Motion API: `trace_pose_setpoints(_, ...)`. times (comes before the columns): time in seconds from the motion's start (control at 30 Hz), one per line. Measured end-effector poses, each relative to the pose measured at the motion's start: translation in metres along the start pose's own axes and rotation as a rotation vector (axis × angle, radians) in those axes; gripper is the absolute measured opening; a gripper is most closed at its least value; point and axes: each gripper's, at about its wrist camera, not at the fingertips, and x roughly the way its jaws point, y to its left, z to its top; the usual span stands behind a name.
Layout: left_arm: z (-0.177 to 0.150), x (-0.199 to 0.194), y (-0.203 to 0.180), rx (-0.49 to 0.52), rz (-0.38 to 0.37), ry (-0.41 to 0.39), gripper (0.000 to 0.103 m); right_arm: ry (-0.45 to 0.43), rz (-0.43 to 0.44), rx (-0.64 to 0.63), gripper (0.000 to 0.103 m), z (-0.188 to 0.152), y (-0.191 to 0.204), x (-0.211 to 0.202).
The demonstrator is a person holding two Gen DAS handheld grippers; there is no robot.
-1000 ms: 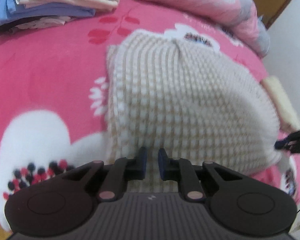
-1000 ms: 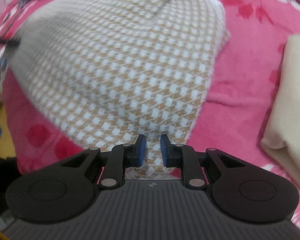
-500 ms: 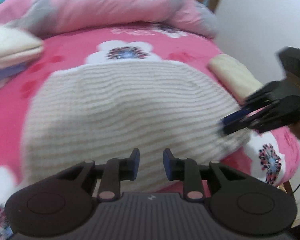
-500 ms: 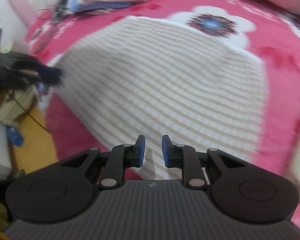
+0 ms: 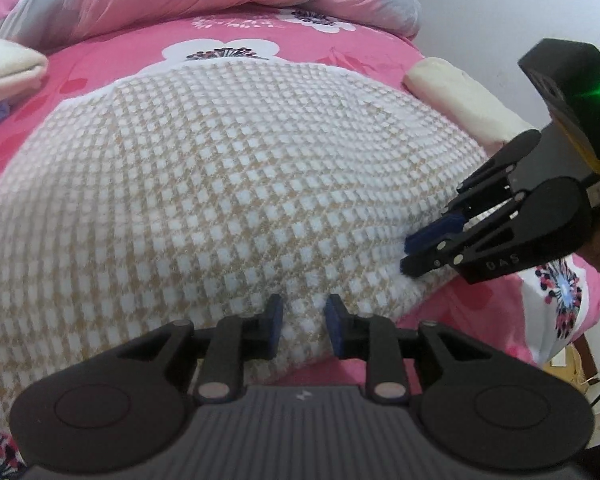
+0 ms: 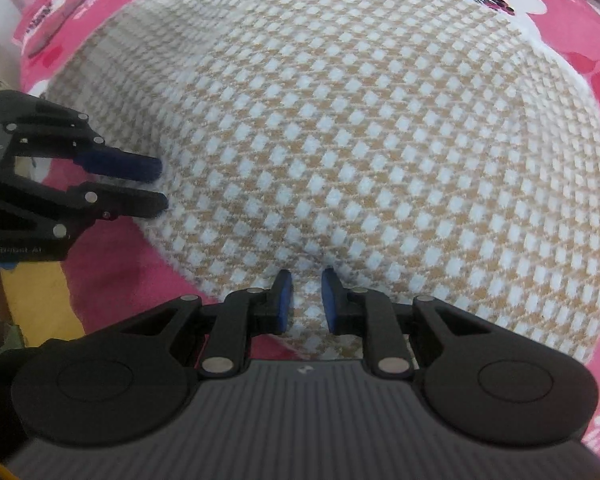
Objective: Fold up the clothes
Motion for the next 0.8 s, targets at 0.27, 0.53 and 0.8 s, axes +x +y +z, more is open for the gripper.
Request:
trace_pose_setpoints(0.27, 0.007, -0.059, 0.022, -0.108, 0.064, -0.102, 0.026, -0.018, -0.009, 0.032, 0.017, 0.03, 0.005, -0.029)
trace_pose_setpoints(0.53, -0.034, -0.033, 0.08, -0.206, 0.242, -0.012, 0.02, -0.025, -0.014, 0.114, 0.019, 0.048, -0.009, 0.002)
trace_pose_setpoints(0.8, -0.028, -0.077, 0.097, -0.286, 0.257, -0.121, 0.024, 0.033, 0.001, 0.178, 0.019, 0.062, -0.017, 0.008)
